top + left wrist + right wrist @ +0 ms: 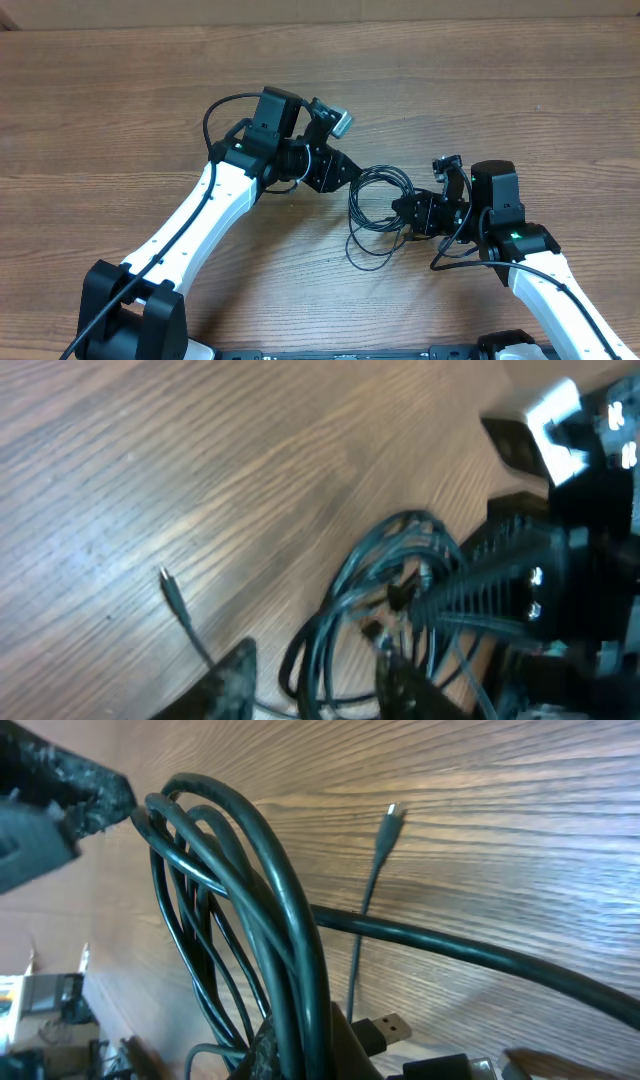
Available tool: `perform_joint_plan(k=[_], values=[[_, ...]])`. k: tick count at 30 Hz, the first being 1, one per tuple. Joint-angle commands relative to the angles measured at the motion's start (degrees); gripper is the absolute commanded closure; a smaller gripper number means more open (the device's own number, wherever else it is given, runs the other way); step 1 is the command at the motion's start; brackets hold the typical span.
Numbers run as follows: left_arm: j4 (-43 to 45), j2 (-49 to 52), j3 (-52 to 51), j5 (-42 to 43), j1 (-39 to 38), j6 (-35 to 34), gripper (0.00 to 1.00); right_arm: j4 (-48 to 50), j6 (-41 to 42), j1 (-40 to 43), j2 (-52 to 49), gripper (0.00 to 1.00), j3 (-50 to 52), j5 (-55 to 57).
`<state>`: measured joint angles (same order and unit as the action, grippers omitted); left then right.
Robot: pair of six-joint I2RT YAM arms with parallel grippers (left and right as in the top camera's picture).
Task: Untangle cables
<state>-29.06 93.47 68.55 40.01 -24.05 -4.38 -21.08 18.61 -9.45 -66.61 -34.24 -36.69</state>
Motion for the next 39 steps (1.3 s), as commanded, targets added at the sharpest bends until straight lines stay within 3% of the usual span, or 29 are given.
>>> perform_joint_plan(k=[1, 6, 18, 32, 39], values=[[0.39, -1.33, 0.61, 0.04, -0.79, -16.61, 0.70, 0.37, -1.14, 0.09, -0.02, 0.96, -1.46, -2.93], [2.16, -1.33, 0.61, 0.02, -0.85, -35.01, 0.77, 0.35, -1.11, 0.09, -0.02, 0.96, -1.46, -2.93], [4.90, -1.31, 0.61, -5.46, -5.11, -53.81, 0.71, 0.33, -1.11, 0.09, -0.02, 0.96, -1.46, -2.91], [4.87, -1.20, 0.61, -18.51, -9.70, -62.88, 0.72, 0.13, -1.11, 0.09, -0.02, 0.96, -1.46, -2.91], [5.49, 0.70, 0.61, -21.05, -9.75, -65.31, 0.73, 0.13, -1.11, 0.09, -0.02, 0.96, -1.46, -2.93]])
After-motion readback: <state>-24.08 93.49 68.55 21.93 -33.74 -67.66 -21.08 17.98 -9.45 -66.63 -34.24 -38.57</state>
